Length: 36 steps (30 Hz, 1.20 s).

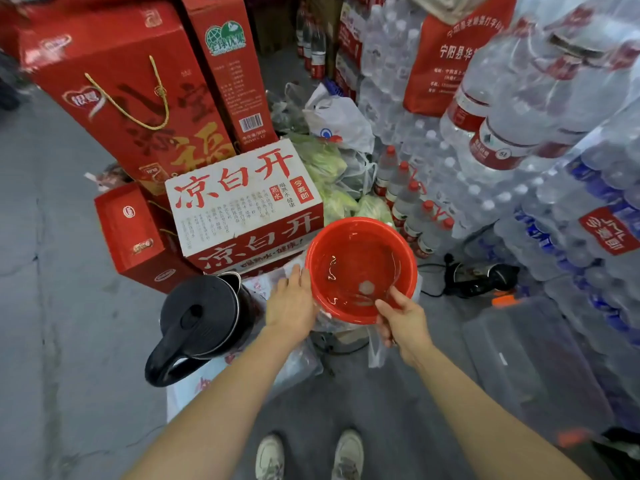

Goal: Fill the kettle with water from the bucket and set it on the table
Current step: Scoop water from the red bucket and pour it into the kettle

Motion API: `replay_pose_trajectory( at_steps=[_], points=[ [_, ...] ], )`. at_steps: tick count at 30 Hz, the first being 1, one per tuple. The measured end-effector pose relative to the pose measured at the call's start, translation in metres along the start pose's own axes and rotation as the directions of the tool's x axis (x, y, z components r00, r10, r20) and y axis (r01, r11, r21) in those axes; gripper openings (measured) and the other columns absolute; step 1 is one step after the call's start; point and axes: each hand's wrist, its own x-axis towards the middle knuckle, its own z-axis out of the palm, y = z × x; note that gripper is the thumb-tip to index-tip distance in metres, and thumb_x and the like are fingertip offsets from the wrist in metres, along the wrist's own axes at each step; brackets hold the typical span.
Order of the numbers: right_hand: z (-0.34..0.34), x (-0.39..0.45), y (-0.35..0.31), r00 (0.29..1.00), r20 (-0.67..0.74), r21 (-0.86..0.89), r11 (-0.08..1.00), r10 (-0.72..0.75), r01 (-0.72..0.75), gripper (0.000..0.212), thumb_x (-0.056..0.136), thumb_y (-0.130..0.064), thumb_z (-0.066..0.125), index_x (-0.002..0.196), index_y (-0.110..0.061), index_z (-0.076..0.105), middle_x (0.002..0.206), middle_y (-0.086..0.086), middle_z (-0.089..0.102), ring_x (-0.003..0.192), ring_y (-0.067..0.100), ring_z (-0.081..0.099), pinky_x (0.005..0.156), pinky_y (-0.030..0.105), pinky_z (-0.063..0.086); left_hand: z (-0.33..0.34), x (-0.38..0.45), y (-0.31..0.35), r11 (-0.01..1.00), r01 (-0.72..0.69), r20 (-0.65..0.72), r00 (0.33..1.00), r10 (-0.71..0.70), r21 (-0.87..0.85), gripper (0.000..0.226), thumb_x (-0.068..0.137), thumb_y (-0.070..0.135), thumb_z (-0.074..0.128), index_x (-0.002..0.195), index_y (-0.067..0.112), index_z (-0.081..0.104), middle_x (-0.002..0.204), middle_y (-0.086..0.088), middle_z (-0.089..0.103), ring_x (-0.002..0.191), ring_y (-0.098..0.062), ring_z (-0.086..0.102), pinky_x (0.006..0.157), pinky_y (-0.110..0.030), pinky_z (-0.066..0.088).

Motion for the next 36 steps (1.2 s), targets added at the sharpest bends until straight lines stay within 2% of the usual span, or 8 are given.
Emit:
replay_pose_trajectory(
  at_steps=[3, 7, 14, 20, 25, 27, 30, 36],
  points=[
    [-0.011, -0.017, 0.007, 0.998, 0.02, 0.072, 0.996, -0.058, 0.056, 0.067, 0.099, -0.004, 0.06, 0.157, -0.024, 0.034, 0.056, 0.008, 0.051, 0.034, 0.012, 0.038, 0.031, 0.023, 0.033, -0.024, -0.012, -0.02, 0.989, -0.038, -0.111, 0.992, 0.054, 0.141, 0.074, 0.088, 0.022, 0.062, 0.15, 0.008, 0.024, 0.159, -0.013, 0.027, 0.141, -0.031, 0.034, 0.115, -0.043, 0.028],
    [-0.019, -0.041, 0.009, 0.993, 0.034, 0.142, 0.984, -0.117, 0.111, 0.065, 0.097, -0.004, 0.062, 0.155, -0.025, 0.038, 0.057, 0.008, 0.053, 0.034, 0.011, 0.036, 0.031, 0.021, 0.033, -0.05, -0.031, -0.064, 0.983, -0.006, -0.29, 0.955, 0.061, 0.186, 0.065, 0.082, 0.025, 0.068, 0.14, 0.006, 0.046, 0.147, -0.015, 0.047, 0.135, -0.032, 0.043, 0.113, -0.045, 0.029],
    [-0.018, -0.081, -0.005, 0.967, 0.117, 0.174, 0.964, -0.225, 0.203, 0.065, 0.096, -0.005, 0.063, 0.153, -0.025, 0.04, 0.062, 0.015, 0.051, 0.033, 0.012, 0.036, 0.031, 0.019, 0.034, -0.063, -0.053, -0.116, 0.967, 0.221, -0.132, 0.97, -0.205, 0.124, 0.084, 0.081, 0.068, 0.052, 0.145, 0.016, 0.038, 0.151, -0.009, 0.04, 0.14, -0.031, 0.033, 0.115, -0.048, 0.02],
    [0.006, -0.117, -0.014, 0.947, 0.175, 0.211, 0.95, -0.269, 0.23, 0.073, 0.084, -0.012, 0.069, 0.152, -0.023, 0.043, 0.056, 0.01, 0.054, 0.03, 0.011, 0.035, 0.029, 0.017, 0.033, -0.088, -0.062, -0.11, 0.978, 0.189, -0.186, 0.968, -0.17, 0.09, 0.074, 0.077, 0.061, 0.052, 0.133, 0.014, 0.045, 0.135, -0.006, 0.051, 0.125, -0.027, 0.045, 0.104, -0.042, 0.034],
    [0.035, -0.144, -0.01, 0.925, 0.223, 0.194, 0.944, -0.306, 0.266, 0.07, 0.087, -0.009, 0.067, 0.152, -0.024, 0.044, 0.059, 0.013, 0.054, 0.031, 0.012, 0.036, 0.029, 0.019, 0.034, -0.101, -0.115, -0.124, 0.952, 0.19, -0.338, 0.903, -0.265, -0.24, 0.075, 0.08, 0.049, 0.064, 0.14, 0.013, 0.037, 0.153, -0.007, 0.035, 0.137, -0.024, 0.038, 0.094, -0.039, 0.047],
    [0.047, -0.152, -0.007, 0.925, 0.222, 0.169, 0.947, -0.307, 0.274, 0.065, 0.093, -0.002, 0.063, 0.151, -0.025, 0.044, 0.058, 0.012, 0.053, 0.031, 0.012, 0.036, 0.029, 0.018, 0.033, -0.096, -0.145, -0.131, 0.863, 0.212, -0.343, 0.854, -0.392, -0.458, 0.087, 0.08, 0.05, 0.066, 0.15, 0.018, 0.023, 0.161, -0.004, 0.024, 0.141, -0.023, 0.036, 0.098, -0.04, 0.047],
    [0.065, -0.162, -0.007, 0.918, 0.222, 0.117, 0.943, -0.33, 0.311, 0.066, 0.095, 0.001, 0.062, 0.15, -0.029, 0.042, 0.055, 0.009, 0.054, 0.032, 0.011, 0.036, 0.029, 0.018, 0.034, -0.086, -0.175, -0.142, 0.653, 0.173, -0.252, 0.826, -0.504, -0.737, 0.092, 0.077, 0.056, 0.064, 0.151, 0.034, 0.014, 0.154, 0.004, 0.04, 0.134, -0.02, 0.047, 0.104, -0.045, 0.047],
    [0.095, -0.171, -0.01, 0.887, 0.216, -0.031, 0.906, -0.407, 0.423, 0.065, 0.096, 0.001, 0.061, 0.143, -0.039, 0.041, 0.055, 0.011, 0.051, 0.033, 0.009, 0.035, 0.029, 0.02, 0.034, -0.096, -0.187, -0.156, 0.616, 0.078, -0.244, 0.874, -0.42, -0.784, 0.083, 0.085, 0.034, 0.069, 0.15, 0.041, 0.018, 0.136, 0.018, 0.05, 0.12, -0.01, 0.054, 0.096, -0.028, 0.045]
  ],
)
